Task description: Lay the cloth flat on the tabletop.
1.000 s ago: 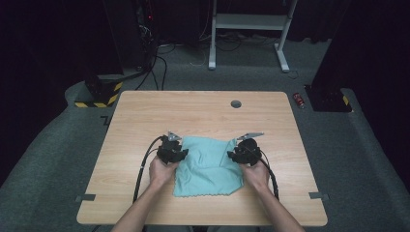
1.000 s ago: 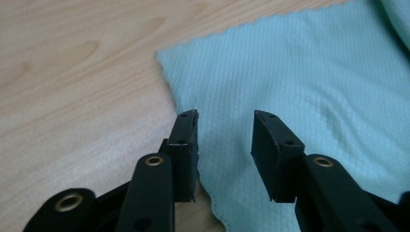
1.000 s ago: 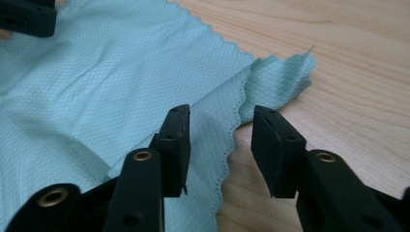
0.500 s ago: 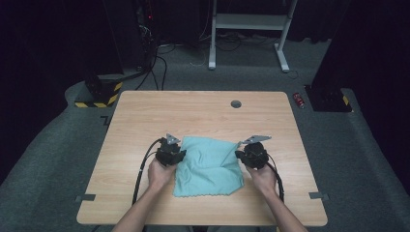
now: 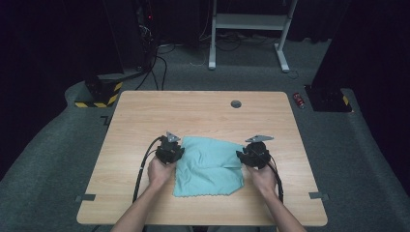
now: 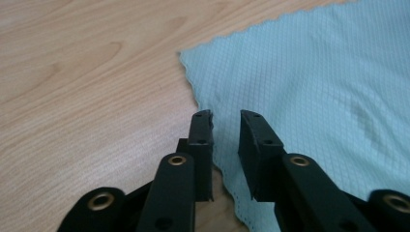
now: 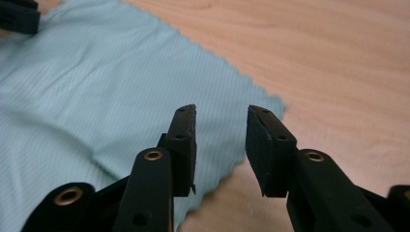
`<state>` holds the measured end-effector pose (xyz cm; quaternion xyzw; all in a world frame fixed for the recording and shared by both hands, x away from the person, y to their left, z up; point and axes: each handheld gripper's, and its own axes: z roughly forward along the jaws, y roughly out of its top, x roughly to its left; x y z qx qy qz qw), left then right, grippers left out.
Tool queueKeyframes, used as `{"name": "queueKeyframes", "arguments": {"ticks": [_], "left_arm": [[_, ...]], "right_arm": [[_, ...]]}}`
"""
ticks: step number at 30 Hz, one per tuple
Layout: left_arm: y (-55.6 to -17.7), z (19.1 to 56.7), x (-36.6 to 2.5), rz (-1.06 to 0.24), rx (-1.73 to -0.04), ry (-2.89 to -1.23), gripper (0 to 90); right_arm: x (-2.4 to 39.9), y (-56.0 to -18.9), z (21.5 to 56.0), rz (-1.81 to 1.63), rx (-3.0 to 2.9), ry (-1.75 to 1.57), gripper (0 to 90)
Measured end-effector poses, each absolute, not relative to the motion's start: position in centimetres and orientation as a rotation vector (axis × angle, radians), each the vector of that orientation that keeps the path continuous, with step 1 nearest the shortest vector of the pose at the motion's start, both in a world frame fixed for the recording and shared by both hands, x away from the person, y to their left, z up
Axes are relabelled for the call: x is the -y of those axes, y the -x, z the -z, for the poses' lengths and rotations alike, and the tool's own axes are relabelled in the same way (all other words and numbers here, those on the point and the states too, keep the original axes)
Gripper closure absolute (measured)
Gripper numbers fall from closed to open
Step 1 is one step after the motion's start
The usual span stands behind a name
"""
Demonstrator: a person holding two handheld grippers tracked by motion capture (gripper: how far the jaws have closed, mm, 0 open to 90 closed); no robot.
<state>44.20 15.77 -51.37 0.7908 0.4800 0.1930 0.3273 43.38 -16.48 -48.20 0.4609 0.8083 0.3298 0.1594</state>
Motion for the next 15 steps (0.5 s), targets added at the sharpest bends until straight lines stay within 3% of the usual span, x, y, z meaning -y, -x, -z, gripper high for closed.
{"name": "queueKeyframes", "arguments": {"ticks": [7,10,15], "left_arm": [[-45.2,51.3,-15.3,-0.494,-1.243,-2.065,58.1],[-45.5,51.5,-14.9,-0.500,-1.243,-2.064,59.1],[-45.5,51.7,-14.7,-0.499,-1.233,-2.074,69.0]], "right_arm": [[15.6,-46.2,50.1,-0.805,-2.285,-1.384,60.7],[15.5,-46.6,50.7,-0.774,-2.284,-1.389,66.2],[15.0,-46.6,50.6,-0.770,-2.329,-1.317,85.3]]}}
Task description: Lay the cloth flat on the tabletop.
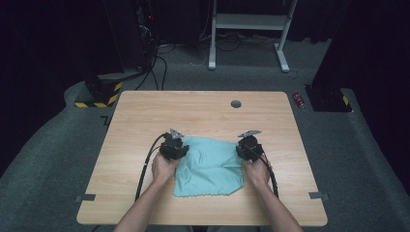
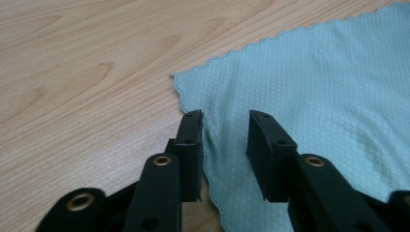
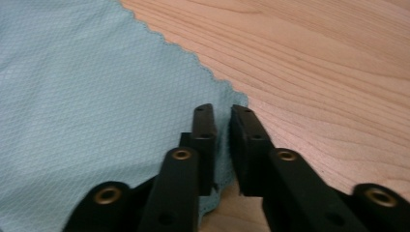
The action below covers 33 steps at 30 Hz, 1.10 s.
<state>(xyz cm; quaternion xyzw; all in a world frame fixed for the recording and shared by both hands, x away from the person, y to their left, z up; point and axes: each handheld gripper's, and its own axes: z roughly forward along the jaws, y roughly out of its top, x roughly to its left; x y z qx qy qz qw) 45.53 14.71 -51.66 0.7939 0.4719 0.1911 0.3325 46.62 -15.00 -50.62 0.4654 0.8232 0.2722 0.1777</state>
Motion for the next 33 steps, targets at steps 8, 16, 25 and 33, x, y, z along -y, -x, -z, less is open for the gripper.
{"name": "queueKeyframes", "arguments": {"ticks": [8,16,25,33], "left_arm": [[-45.6,51.7,-14.5,-0.516,-1.214,-2.084,88.5],[-45.2,50.6,-15.0,-0.577,-1.197,-2.027,89.2],[-45.2,50.7,-15.0,-0.622,-1.212,-2.026,88.8],[-45.6,51.3,-14.9,-0.629,-1.251,-2.061,83.1]], "right_arm": [[14.1,-47.8,50.2,-0.707,-2.344,-1.302,89.6],[13.3,-48.3,48.2,-0.737,-2.291,-1.240,89.8],[13.1,-48.9,47.1,-0.734,-2.253,-1.218,89.6],[12.5,-50.2,49.0,-0.650,-2.291,-1.268,88.1]]}}
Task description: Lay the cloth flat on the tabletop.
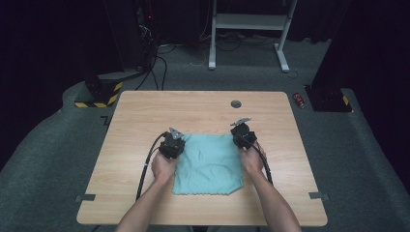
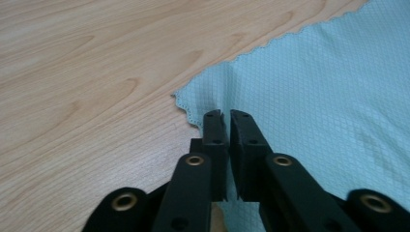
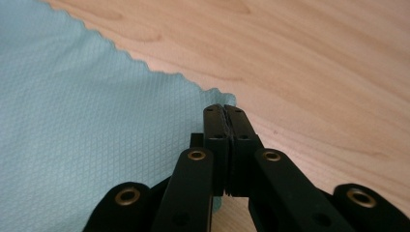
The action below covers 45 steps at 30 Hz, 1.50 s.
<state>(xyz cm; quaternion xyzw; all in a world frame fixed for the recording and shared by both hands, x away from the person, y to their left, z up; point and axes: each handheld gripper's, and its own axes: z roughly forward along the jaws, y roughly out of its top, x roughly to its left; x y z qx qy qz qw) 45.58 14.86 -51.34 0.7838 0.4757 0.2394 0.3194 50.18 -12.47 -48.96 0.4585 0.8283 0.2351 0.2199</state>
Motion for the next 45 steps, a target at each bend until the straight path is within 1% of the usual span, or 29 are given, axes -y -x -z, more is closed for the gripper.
{"name": "queueKeyframes", "arguments": {"ticks": [3,5,8,12,15,18,22,26,29,34,37,41,43,45], "left_arm": [[-45.5,51.1,-15.2,-0.626,-1.253,-2.068,75.1],[-45.2,50.6,-15.6,-0.632,-1.244,-2.068,70.8],[-44.4,49.5,-16.3,-0.616,-1.229,-2.048,66.6],[-42.5,48.3,-16.9,-0.591,-1.165,-2.060,64.3],[-40.8,48.5,-17.2,-0.530,-1.155,-2.073,64.0],[-39.1,48.9,-17.1,-0.504,-1.130,-2.107,62.6],[-36.8,49.5,-17.4,-0.457,-1.121,-2.096,59.9],[-35.0,50.4,-17.1,-0.433,-1.122,-2.116,59.3],[-33.8,51.0,-16.8,-0.436,-1.109,-2.143,62.4],[-33.3,51.3,-16.7,-0.428,-1.108,-2.150,68.0],[-33.5,51.4,-16.7,-0.422,-1.106,-2.157,72.4],[-33.5,51.4,-16.5,-0.413,-1.084,-2.172,83.5],[-33.5,51.4,-16.4,-0.408,-1.075,-2.180,87.9],[-33.6,51.3,-16.3,-0.406,-1.075,-2.191,88.7]], "right_arm": [[12.8,-50.1,49.1,-0.680,-2.290,-1.292,78.9],[13.2,-49.7,48.5,-0.713,-2.287,-1.284,76.3],[13.8,-48.8,47.0,-0.780,-2.286,-1.254,76.0],[14.7,-46.5,46.1,-0.833,-2.334,-1.187,76.6],[15.4,-44.2,46.8,-0.857,-2.377,-1.162,76.5],[16.3,-41.9,47.8,-0.874,-2.407,-1.169,74.3],[17.2,-39.7,48.6,-0.893,-2.422,-1.187,69.9],[17.8,-38.1,49.2,-0.897,-2.438,-1.191,69.2],[17.8,-37.4,49.7,-0.879,-2.457,-1.178,69.3],[17.7,-37.1,50.6,-0.871,-2.484,-1.203,71.2],[17.6,-37.0,50.6,-0.873,-2.492,-1.181,75.1],[17.0,-36.8,50.6,-0.848,-2.512,-1.120,88.2],[16.8,-36.6,50.6,-0.829,-2.517,-1.087,89.9],[16.7,-36.5,50.5,-0.812,-2.509,-1.063,90.0]]}}
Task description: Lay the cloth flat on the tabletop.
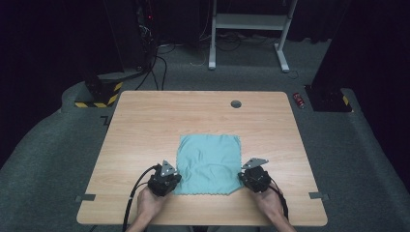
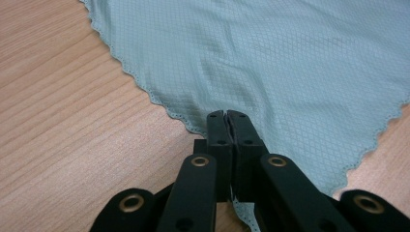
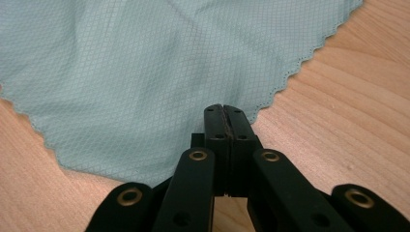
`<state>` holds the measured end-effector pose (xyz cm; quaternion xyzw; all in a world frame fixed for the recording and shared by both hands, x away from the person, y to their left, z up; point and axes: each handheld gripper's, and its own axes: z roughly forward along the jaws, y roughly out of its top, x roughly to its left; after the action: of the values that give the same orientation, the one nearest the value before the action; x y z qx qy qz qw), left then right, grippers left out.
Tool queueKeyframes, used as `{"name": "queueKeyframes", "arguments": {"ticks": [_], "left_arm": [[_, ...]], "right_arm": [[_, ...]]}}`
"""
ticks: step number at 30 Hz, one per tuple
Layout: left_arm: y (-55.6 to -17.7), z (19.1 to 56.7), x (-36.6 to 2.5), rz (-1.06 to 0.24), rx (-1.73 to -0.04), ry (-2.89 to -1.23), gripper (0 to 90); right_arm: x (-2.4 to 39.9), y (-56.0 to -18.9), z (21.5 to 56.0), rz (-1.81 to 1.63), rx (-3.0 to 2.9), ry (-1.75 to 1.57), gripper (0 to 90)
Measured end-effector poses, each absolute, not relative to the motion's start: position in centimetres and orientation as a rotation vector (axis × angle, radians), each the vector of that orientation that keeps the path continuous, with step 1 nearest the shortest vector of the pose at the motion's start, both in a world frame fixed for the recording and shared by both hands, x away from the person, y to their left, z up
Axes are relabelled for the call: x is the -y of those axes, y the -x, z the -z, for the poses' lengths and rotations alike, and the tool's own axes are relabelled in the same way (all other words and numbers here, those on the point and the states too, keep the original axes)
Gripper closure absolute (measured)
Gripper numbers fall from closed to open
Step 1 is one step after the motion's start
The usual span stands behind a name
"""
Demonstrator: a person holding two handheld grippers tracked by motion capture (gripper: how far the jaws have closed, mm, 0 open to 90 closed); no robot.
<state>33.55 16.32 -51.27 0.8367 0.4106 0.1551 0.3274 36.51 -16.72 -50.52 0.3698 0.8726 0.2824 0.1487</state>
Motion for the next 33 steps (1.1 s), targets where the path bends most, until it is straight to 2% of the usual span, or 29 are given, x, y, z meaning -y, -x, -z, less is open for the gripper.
{"name": "queueKeyframes", "arguments": {"ticks": [8,10,14,19,24,28,33], "left_arm": [[-33.6,50.6,-16.7,-0.425,-1.069,-2.204,87.5],[-33.5,50.6,-16.6,-0.432,-1.075,-2.191,78.5],[-33.1,50.4,-16.2,-0.444,-1.052,-2.146,65.2],[-33.7,51.2,-16.1,-0.456,-1.085,-2.114,56.1],[-34.0,51.7,-16.0,-0.523,-1.095,-2.107,49.9],[-34.2,51.9,-16.0,-0.536,-1.101,-2.099,46.2],[-34.3,52.4,-16.1,-0.525,-1.119,-2.072,43.6]], "right_arm": [[16.9,-36.5,49.8,-0.812,-2.498,-1.047,89.5],[17.0,-36.5,49.9,-0.830,-2.490,-1.062,80.3],[17.7,-35.8,49.4,-0.920,-2.464,-1.069,77.6],[17.8,-34.5,49.7,-0.944,-2.507,-1.009,73.8],[17.7,-34.3,50.4,-0.950,-2.511,-1.029,70.0],[17.2,-34.4,50.8,-0.909,-2.526,-1.012,73.1],[16.8,-34.1,50.9,-0.895,-2.547,-0.956,87.4]]}}
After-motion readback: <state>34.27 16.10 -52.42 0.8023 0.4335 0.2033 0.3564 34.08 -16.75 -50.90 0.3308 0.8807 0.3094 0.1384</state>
